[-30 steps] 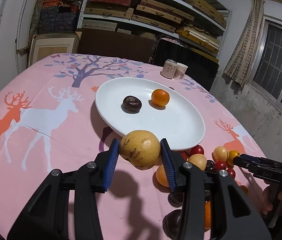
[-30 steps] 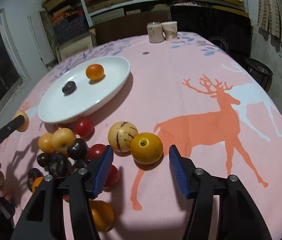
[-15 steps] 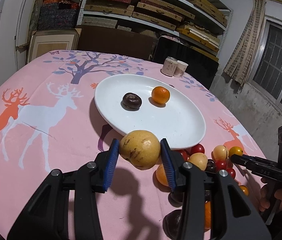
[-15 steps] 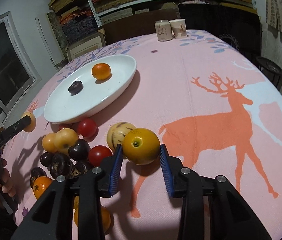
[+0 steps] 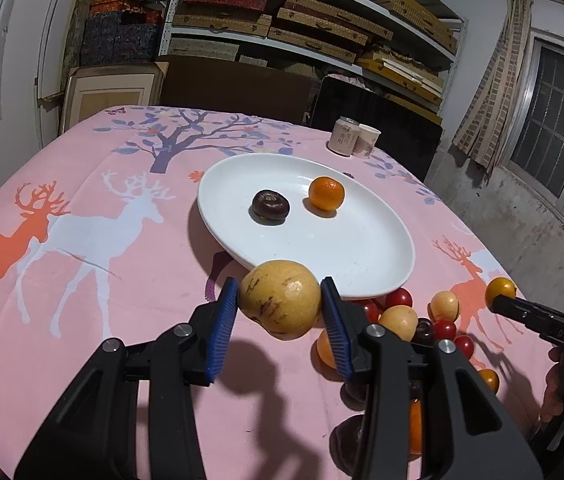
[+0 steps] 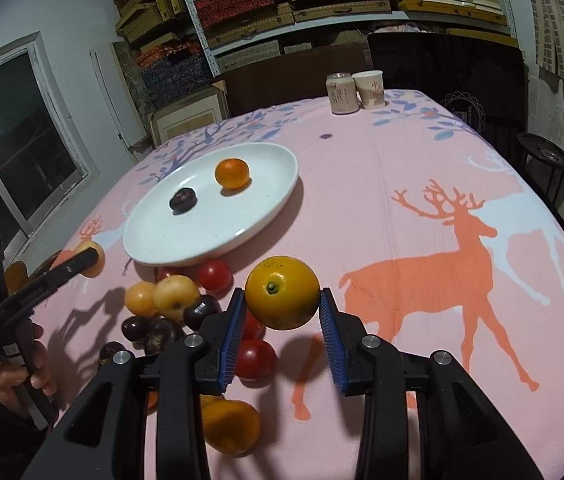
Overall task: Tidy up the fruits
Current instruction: 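Carry both fruits onto the white plate and open both grippers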
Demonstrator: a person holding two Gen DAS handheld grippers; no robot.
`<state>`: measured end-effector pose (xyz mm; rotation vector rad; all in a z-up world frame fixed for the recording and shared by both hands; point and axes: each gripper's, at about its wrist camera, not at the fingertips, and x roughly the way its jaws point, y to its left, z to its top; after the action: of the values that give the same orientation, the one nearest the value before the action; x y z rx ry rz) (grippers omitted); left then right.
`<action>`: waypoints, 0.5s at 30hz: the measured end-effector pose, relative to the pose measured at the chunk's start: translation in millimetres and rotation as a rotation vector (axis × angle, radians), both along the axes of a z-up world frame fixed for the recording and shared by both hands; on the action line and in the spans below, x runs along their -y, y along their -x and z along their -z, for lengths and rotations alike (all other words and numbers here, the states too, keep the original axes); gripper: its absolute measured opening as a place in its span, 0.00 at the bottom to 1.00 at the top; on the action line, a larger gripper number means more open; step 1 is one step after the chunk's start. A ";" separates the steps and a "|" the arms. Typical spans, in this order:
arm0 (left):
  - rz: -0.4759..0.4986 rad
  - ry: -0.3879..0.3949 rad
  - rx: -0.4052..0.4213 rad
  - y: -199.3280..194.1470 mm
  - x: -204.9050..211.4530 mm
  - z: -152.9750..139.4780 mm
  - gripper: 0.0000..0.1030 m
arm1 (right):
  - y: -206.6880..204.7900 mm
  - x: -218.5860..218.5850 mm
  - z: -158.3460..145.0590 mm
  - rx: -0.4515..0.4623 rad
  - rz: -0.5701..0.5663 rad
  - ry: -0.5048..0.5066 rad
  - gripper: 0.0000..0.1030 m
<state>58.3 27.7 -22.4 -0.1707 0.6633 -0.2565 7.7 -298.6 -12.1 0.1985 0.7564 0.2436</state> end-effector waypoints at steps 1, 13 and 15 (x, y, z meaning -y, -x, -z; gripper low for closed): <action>-0.001 -0.003 -0.001 0.4 -0.2 -0.3 0.40 | -0.7 -0.7 -2.8 0.004 -0.004 0.000 0.36; 0.003 -0.035 -0.003 3.9 0.3 -3.2 0.40 | -7.4 -12.7 -5.6 0.002 -0.036 -0.003 0.36; 0.011 -0.043 -0.008 -0.1 1.6 -5.5 0.40 | -12.0 -13.5 -7.4 -0.002 -0.040 -0.006 0.36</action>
<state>58.3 26.1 -16.9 -0.1274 0.6772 -0.2520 19.8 -285.1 -4.8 0.1896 0.7620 0.2832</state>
